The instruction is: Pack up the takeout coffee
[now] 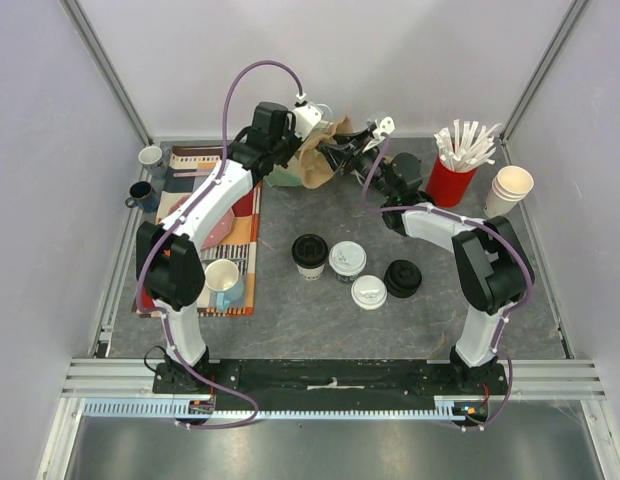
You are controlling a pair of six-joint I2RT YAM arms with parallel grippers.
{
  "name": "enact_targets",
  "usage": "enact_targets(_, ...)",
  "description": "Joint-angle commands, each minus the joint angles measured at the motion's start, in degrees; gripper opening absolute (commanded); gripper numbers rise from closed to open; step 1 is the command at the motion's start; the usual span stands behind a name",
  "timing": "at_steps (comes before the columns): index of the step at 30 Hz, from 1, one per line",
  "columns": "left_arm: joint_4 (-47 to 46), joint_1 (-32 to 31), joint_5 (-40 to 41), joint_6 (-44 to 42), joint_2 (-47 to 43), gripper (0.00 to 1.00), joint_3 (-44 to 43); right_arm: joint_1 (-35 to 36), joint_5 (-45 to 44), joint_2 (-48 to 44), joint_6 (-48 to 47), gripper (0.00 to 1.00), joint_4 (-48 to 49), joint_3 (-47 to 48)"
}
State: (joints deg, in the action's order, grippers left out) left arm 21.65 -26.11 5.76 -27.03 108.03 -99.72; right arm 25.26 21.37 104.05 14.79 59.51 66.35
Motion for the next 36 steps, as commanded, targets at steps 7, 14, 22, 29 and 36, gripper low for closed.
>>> enact_targets(7,8.67,0.0,-3.03,2.07,-0.98,0.02,-9.0,-0.73,0.78,4.93,-0.64,0.08,3.42,5.55)
enact_targets(14,9.2,-0.26,-3.65,2.85,-0.72,0.02,-10.31,1.46,-1.5,6.78,-4.93,0.07,-4.28,7.12)
enact_targets(22,11.66,-0.43,-6.8,2.68,-1.33,0.02,-10.06,2.6,-5.28,9.5,-10.22,0.08,-12.48,9.76)
enact_targets(29,10.61,-0.43,-7.08,-3.64,-2.12,0.02,-9.08,1.81,-8.17,8.89,-11.96,0.07,-20.72,16.08)
enact_targets(36,15.08,-0.43,-13.58,0.39,-0.63,0.02,-15.67,2.69,-6.51,12.23,-13.11,0.07,-15.92,15.3)
